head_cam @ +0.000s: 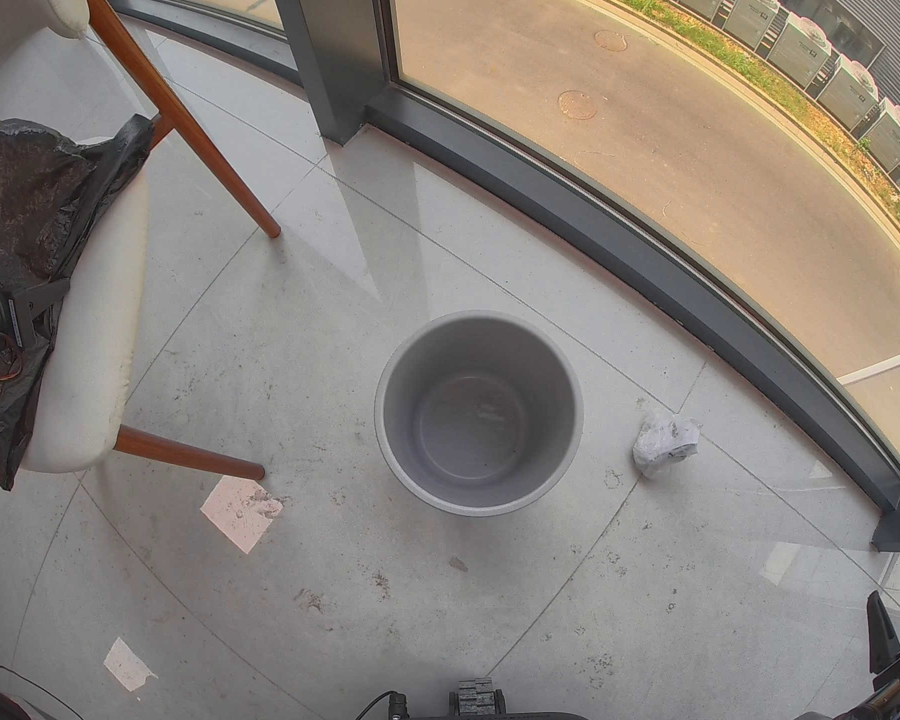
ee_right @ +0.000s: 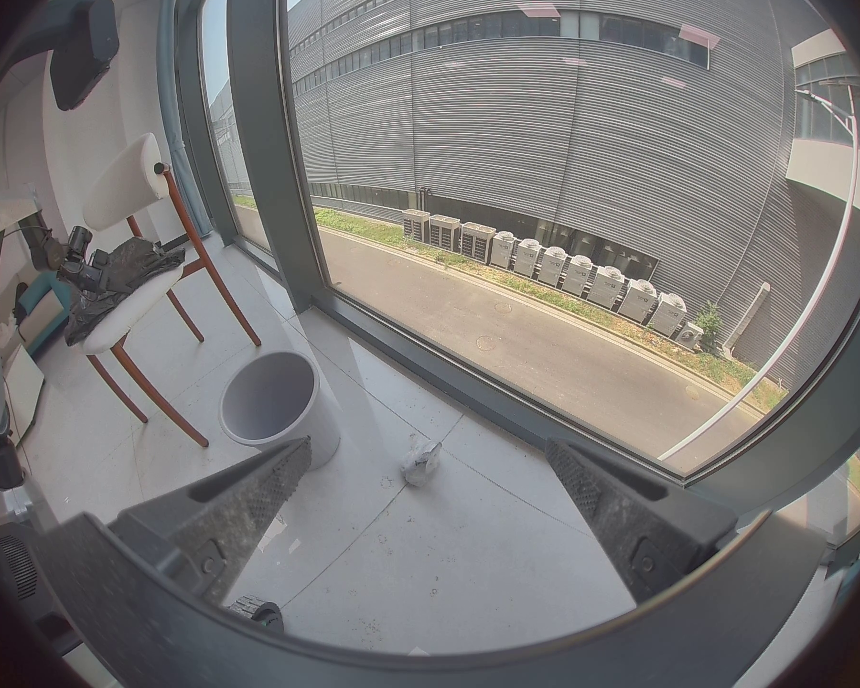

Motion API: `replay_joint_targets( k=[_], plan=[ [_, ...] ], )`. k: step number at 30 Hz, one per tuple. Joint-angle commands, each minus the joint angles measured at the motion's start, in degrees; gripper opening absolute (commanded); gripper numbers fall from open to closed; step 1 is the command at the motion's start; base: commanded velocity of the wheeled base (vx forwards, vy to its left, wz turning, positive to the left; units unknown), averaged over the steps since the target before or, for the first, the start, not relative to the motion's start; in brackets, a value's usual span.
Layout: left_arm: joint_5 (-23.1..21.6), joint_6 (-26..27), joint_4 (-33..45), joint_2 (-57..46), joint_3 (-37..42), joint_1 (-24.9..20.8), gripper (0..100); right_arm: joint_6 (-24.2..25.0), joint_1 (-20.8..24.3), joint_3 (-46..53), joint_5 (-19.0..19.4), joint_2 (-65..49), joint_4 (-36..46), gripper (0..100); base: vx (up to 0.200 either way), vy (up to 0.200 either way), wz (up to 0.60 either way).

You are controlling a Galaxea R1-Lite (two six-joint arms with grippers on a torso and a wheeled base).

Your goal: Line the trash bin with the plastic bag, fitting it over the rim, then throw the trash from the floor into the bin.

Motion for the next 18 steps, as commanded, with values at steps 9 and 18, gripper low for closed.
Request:
replay_joint_targets(
  k=[9,18],
  plan=[
    [-17.2,-15.6,-0.5,-7.0,2.8,2.1,0,0.1,0.0,1.0,0.1,-0.9,0.0,100,0.000,0.000,0.00],
    [-25.4,-26.5,-0.6,-14.5,5.2,1.6,0,0.1,0.0,1.0,0.1,-0.9,0.0,100,0.000,0.000,0.00]
  ],
)
